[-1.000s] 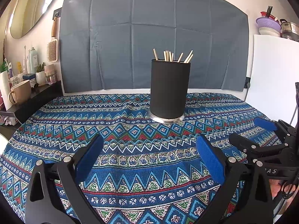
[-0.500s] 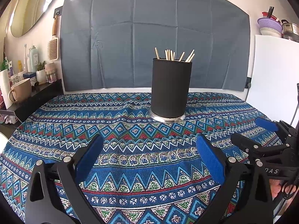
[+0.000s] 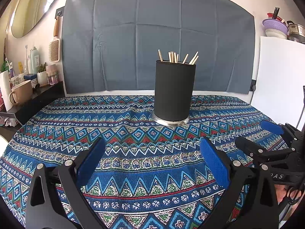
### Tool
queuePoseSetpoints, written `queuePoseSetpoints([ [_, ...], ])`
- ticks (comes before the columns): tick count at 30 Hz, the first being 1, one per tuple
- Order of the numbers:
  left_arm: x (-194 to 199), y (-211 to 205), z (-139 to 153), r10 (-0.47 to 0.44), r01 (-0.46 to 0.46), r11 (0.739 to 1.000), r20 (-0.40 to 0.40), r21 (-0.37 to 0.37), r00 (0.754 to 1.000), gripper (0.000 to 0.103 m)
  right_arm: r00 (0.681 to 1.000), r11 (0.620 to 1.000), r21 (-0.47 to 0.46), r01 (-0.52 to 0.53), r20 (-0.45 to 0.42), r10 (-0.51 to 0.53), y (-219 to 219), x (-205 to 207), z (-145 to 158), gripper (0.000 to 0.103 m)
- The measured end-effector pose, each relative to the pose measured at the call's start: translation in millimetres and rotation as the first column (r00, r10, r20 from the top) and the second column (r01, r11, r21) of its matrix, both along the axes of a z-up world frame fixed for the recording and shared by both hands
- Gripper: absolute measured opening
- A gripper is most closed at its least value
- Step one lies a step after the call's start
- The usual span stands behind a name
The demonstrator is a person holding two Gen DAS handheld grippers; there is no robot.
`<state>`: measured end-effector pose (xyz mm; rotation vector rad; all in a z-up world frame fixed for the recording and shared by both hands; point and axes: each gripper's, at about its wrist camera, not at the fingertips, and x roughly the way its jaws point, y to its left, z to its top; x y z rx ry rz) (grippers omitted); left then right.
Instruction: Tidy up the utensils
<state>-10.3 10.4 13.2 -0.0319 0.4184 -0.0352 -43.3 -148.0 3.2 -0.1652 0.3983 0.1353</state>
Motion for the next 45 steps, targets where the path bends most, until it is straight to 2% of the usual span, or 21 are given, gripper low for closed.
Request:
queuePoseSetpoints([
  [45,1.2,2.2,-0.1,0.007,-0.007,1.0,-0.006,-0.015,1.0,0.097,1.0,1.0,0.012,-0.002,-0.018,0.002,-0.1,0.7,-1.8,0.095],
])
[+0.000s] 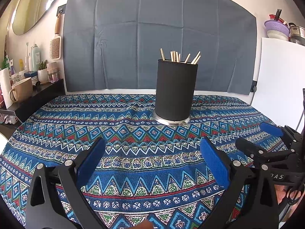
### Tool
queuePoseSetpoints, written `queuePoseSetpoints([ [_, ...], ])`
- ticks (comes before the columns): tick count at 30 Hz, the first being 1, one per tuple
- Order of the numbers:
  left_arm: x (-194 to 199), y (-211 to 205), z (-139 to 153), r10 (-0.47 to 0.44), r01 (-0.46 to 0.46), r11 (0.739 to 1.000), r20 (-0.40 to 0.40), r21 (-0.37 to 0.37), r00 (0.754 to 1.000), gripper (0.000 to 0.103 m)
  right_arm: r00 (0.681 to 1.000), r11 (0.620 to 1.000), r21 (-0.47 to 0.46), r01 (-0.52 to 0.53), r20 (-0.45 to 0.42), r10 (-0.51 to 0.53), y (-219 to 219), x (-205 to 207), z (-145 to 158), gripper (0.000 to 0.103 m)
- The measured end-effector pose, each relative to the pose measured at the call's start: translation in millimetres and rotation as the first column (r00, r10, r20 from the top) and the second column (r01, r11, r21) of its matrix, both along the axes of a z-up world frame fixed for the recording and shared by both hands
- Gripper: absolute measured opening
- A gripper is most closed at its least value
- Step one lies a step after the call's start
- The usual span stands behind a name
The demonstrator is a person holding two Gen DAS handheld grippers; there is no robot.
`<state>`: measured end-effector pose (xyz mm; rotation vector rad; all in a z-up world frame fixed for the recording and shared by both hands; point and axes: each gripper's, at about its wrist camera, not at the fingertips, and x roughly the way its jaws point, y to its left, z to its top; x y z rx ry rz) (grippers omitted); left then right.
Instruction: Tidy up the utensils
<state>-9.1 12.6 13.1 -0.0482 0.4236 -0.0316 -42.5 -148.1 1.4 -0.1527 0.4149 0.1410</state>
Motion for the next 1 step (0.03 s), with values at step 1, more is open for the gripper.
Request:
queuePoseSetpoints([
  [1,-0.2,0.1,0.1,0.0,0.0,1.0,0.002,0.0,1.0,0.097,1.0,1.0,0.001,-0.001,-0.001,0.001,-0.1,0.1,0.0,0.095],
])
